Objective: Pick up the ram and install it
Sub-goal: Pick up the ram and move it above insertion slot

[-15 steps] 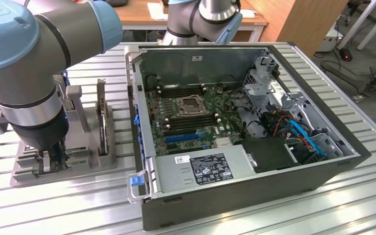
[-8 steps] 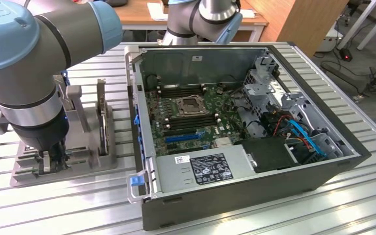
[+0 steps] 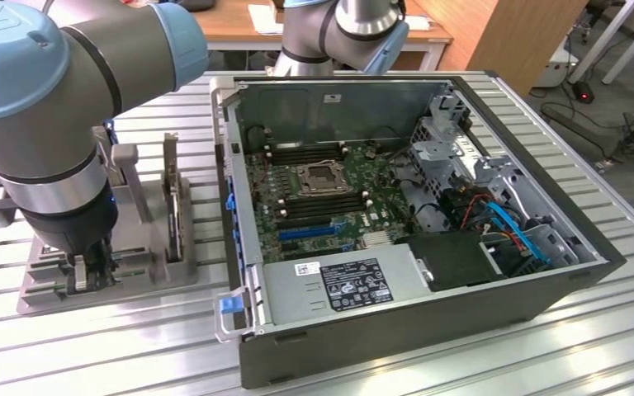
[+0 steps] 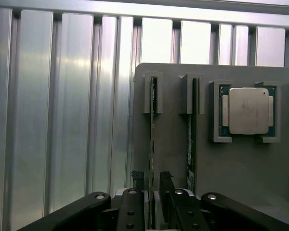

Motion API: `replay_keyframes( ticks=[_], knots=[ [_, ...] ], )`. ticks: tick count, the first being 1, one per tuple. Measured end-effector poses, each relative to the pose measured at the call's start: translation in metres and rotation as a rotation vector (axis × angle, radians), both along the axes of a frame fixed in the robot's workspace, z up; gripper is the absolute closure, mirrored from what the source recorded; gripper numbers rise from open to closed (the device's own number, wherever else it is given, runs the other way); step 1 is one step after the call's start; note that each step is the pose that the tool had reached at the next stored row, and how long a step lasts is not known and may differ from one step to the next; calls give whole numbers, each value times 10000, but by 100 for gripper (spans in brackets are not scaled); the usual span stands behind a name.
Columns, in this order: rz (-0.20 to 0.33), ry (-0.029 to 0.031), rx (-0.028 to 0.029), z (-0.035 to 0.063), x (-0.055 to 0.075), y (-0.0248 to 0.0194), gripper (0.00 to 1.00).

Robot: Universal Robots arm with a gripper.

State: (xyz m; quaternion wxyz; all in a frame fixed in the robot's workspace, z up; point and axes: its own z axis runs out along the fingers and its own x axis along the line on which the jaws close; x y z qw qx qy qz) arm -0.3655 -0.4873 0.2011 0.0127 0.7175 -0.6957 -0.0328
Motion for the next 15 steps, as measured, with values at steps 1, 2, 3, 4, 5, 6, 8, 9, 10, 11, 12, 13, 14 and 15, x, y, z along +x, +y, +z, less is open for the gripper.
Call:
replay_keyframes(
  ticks=[1, 2, 3, 4, 5, 6, 8, 9, 10, 11, 12, 13, 14, 15],
  knots=[
    [-1, 1, 0, 1, 6, 0, 74],
    [-2, 1, 0, 1, 6, 0, 74],
    [-2, 2, 0, 1, 6, 0, 74],
    [-2, 2, -1, 1, 6, 0, 74],
    [-3, 2, -1, 1, 6, 0, 74],
    [-2, 2, -1, 1, 7, 0, 74],
    [-2, 2, -1, 1, 7, 0, 74],
    [-1, 2, -1, 1, 7, 0, 74],
    [-1, 1, -1, 1, 7, 0, 74],
    [-1, 2, -1, 1, 7, 0, 74],
    [-1, 2, -1, 1, 7, 0, 74],
    [-2, 2, -1, 1, 7, 0, 74],
    [-1, 2, -1, 1, 7, 0, 74],
    [-1, 2, -1, 1, 7, 0, 74]
  ],
)
